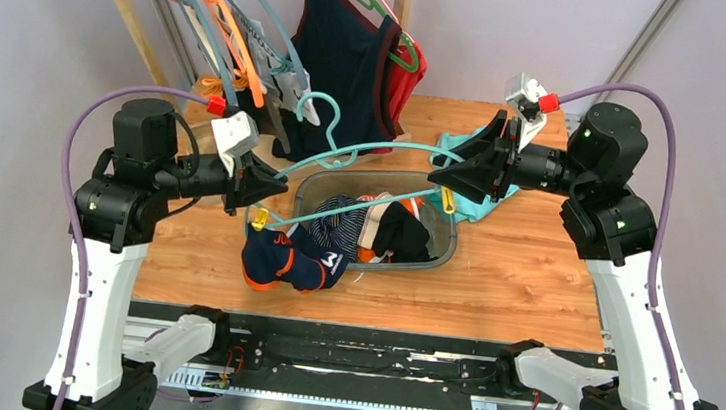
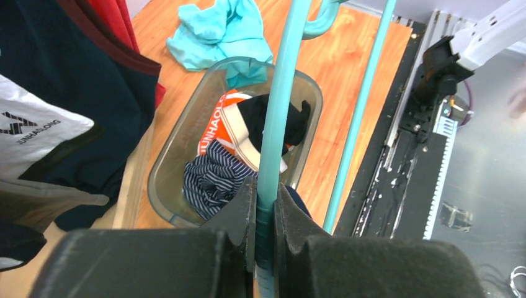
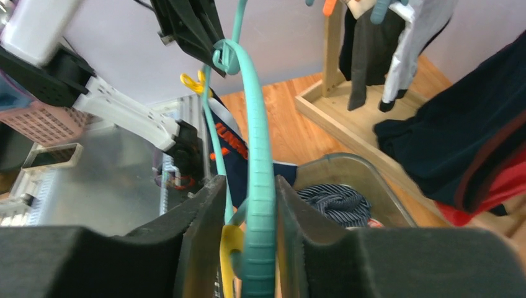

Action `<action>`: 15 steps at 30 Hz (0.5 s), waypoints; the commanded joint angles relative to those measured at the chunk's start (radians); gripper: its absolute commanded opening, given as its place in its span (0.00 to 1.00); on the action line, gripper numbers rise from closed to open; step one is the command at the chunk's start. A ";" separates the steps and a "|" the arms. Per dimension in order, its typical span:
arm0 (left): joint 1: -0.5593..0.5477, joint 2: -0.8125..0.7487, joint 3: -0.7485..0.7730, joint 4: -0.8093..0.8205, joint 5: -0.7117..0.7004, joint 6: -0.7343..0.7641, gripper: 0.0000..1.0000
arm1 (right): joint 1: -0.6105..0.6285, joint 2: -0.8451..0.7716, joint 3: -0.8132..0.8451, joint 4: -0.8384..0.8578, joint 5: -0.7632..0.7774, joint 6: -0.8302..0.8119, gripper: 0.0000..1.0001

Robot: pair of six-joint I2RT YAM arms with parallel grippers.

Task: Remove the underwear clipped to the hanger
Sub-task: Remove the underwear from the hanger.

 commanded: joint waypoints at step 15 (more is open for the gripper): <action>-0.370 0.049 0.046 -0.015 -0.471 0.120 0.00 | 0.055 0.099 0.129 -0.477 0.084 -0.442 0.54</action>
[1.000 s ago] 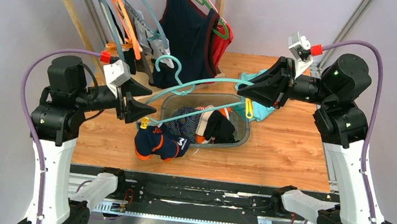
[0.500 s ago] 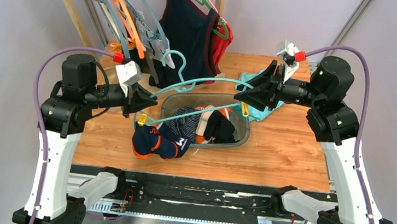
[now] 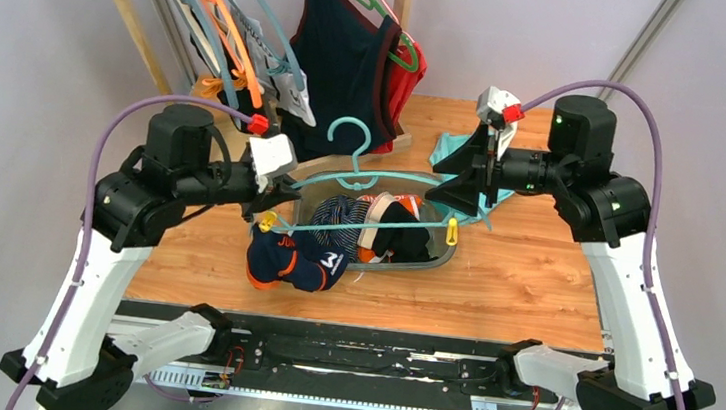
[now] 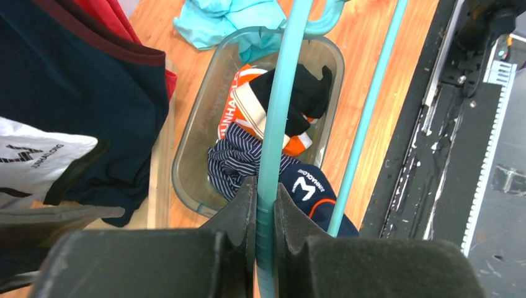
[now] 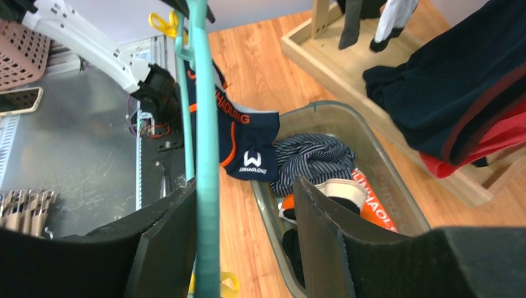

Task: Remove the underwear clipped to the hanger
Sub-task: Remove the underwear from the hanger.

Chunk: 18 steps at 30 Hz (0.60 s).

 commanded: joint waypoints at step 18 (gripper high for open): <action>-0.117 0.000 0.011 0.001 -0.222 0.015 0.52 | 0.108 -0.002 -0.076 0.027 0.150 -0.122 0.00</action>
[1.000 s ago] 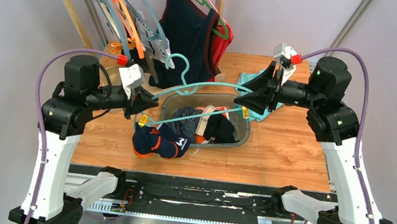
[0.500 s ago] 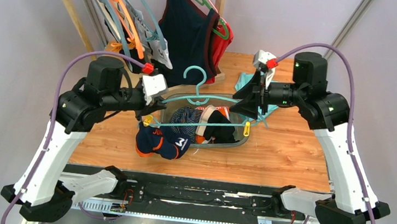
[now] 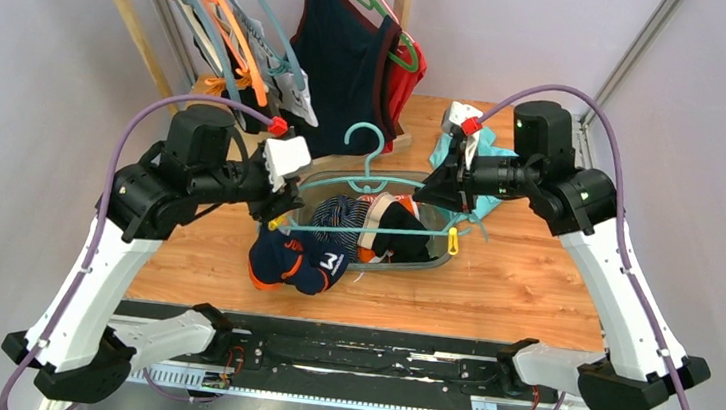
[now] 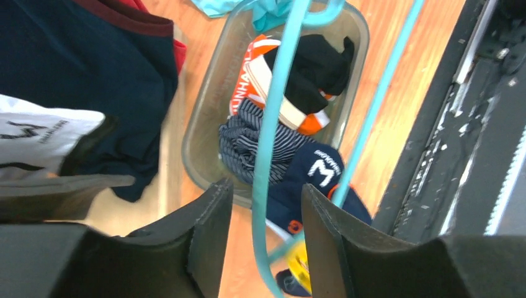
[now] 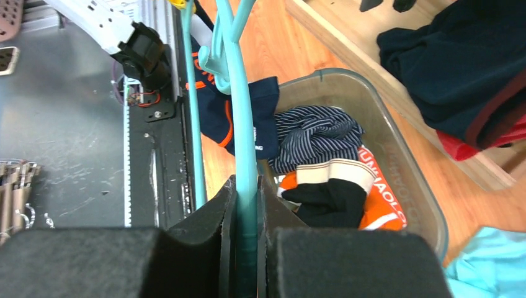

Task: Remove the underwear clipped to the hanger
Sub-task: Remove the underwear from the hanger.

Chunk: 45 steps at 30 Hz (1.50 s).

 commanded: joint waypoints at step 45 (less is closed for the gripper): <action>0.024 -0.192 0.003 -0.148 0.168 0.367 0.81 | -0.042 -0.025 0.091 -0.049 -0.042 -0.057 0.00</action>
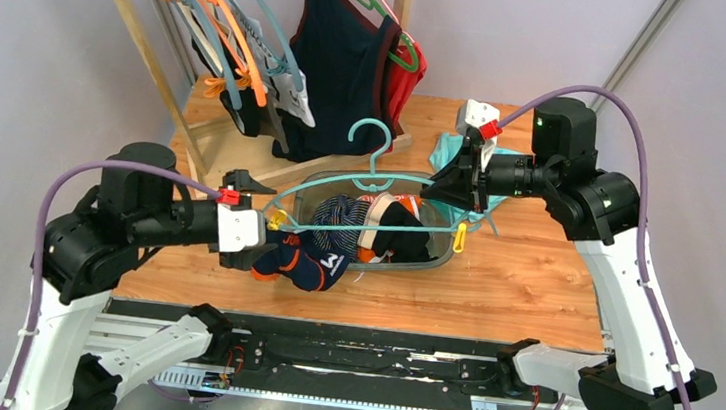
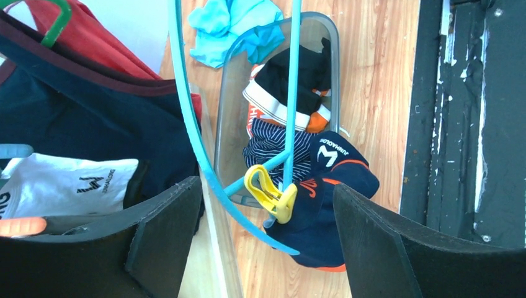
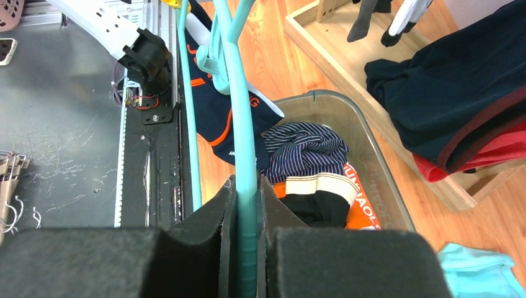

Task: Remove the underwear clipped to the hanger
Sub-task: Remove the underwear from the hanger.

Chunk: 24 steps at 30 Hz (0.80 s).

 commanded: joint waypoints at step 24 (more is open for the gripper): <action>-0.021 0.081 -0.090 -0.102 -0.016 0.202 0.59 | -0.012 0.071 -0.013 -0.063 -0.026 -0.039 0.01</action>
